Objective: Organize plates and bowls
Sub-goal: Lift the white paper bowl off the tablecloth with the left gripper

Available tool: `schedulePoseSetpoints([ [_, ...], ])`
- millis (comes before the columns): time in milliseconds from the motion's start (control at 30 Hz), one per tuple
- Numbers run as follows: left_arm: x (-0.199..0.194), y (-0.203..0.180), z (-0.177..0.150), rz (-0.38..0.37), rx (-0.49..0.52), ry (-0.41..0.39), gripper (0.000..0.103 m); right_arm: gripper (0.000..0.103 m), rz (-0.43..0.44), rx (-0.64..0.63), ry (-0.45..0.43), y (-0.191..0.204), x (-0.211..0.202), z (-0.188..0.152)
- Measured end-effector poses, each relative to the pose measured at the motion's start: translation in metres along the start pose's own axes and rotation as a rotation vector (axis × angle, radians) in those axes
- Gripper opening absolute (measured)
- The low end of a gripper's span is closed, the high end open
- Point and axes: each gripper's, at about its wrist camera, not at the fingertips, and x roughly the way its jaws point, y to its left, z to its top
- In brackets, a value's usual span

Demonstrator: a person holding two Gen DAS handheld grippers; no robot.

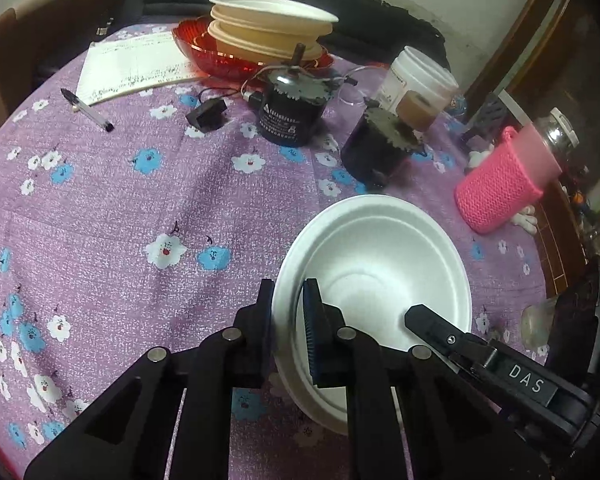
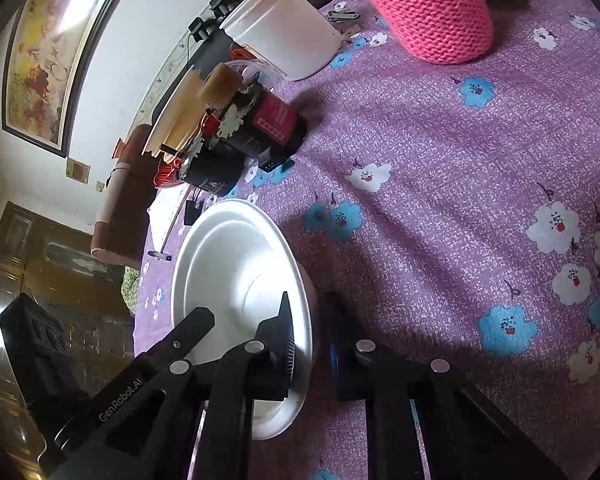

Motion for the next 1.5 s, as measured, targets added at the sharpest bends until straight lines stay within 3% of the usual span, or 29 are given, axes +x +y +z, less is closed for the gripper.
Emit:
schedulePoseSetpoints([
  [367,-0.060,-0.012,-0.023,0.071,0.076,-0.144,0.012,0.013,0.011,-0.077,-0.051,0.026,-0.041,-0.020],
  [567,-0.113,0.000,-0.054,0.138,0.096,-0.227,0.013,0.013,0.053,-0.131,-0.044,0.049,-0.065,-0.056],
  [700,-0.144,0.010,-0.074,0.179,0.102,-0.282,0.013,0.013,0.129,-0.144,-0.027,0.062,-0.077,-0.086],
  [867,-0.174,0.020,-0.096,0.198,0.101,-0.337,0.013,0.013,0.167,-0.184,-0.031,0.078,-0.094,-0.119],
  [1500,-0.216,0.024,-0.127,0.206,0.121,-0.409,0.014,0.014,0.221,-0.225,-0.072,0.097,-0.136,-0.153],
])
